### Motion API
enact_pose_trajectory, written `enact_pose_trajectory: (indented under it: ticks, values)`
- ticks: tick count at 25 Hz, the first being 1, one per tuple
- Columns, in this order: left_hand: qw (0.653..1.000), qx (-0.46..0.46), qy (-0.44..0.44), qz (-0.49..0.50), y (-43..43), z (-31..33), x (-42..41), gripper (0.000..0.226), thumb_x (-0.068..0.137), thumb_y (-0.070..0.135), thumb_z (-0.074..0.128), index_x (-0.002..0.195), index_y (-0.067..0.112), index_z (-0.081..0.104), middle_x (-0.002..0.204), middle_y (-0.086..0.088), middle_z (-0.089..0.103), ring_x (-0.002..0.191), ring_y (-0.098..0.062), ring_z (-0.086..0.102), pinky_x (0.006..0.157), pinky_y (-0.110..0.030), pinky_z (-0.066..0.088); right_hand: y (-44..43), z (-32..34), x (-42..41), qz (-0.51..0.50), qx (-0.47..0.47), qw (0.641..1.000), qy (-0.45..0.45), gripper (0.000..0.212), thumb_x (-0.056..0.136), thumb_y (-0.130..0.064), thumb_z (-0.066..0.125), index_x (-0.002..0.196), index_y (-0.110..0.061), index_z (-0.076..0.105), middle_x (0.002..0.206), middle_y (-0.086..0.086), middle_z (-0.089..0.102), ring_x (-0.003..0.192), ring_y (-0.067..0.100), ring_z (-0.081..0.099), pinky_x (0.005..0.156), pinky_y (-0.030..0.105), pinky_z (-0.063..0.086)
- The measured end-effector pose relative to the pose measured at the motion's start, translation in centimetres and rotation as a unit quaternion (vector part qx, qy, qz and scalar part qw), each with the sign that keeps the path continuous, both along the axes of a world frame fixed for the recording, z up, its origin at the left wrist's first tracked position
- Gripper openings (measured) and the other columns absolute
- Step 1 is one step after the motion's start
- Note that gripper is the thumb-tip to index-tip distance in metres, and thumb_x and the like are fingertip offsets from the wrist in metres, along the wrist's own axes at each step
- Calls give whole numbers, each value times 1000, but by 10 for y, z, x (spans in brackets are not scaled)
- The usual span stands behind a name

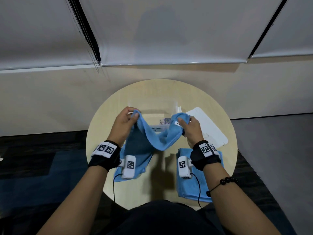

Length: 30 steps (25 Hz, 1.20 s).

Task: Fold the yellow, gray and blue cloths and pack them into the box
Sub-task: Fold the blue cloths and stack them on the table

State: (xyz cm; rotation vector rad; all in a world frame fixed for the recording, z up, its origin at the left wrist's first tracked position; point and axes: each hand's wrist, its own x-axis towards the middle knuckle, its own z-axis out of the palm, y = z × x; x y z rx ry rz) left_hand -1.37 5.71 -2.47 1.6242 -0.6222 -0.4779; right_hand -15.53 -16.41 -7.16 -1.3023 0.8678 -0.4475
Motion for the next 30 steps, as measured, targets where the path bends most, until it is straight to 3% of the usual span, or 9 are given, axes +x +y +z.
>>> enact_pose_trajectory:
  ticks: [3,6,8,12,17,21,30]
  values:
    - [997,29,-14,-68,-24,4,-18,13,103,24,55,97,13,61,79,-6,67,68,-14,60,64,-26,46,17,9,9,78,-38,996,-1,22,103,-18,55,94,-2,66,60,-4,55,44,6,46,46,21,35]
    - [987,81,-104,-87,-37,-3,-26,12,101,22,59,99,19,71,94,4,71,88,-10,64,80,-24,48,30,19,9,168,-26,985,-24,23,103,-16,54,106,-1,71,73,2,67,57,9,58,54,20,44]
    - [987,82,-114,-73,-40,-4,-26,7,96,19,65,98,21,72,96,6,71,92,-8,65,81,-18,48,34,25,9,210,-21,977,-40,15,100,-9,58,106,-6,71,78,2,71,61,9,61,54,18,45]
    - [986,91,-130,-58,-42,-4,-23,6,90,21,72,90,24,67,87,13,71,83,-4,66,75,-14,49,34,31,10,224,-21,973,-48,8,98,1,56,98,-6,57,65,3,61,52,9,52,48,20,38]
    - [981,81,-167,-55,-42,-2,-24,9,88,24,75,89,27,67,85,14,70,82,-7,65,72,-12,46,27,32,11,251,-38,966,-42,15,96,4,54,98,-2,68,60,-2,60,52,7,51,49,16,38]
    - [974,72,-208,-53,-43,0,-24,13,87,20,76,97,24,71,88,15,68,84,-6,63,74,-12,46,24,32,12,260,-51,963,-39,21,95,0,58,95,-12,75,67,1,63,56,10,51,50,16,38]
    - [957,105,-261,-69,-44,-2,-24,14,90,21,73,104,21,76,89,9,64,85,-5,61,77,-22,49,21,33,9,279,-83,957,-9,15,95,-3,63,100,8,72,57,-11,59,49,1,46,48,11,36]
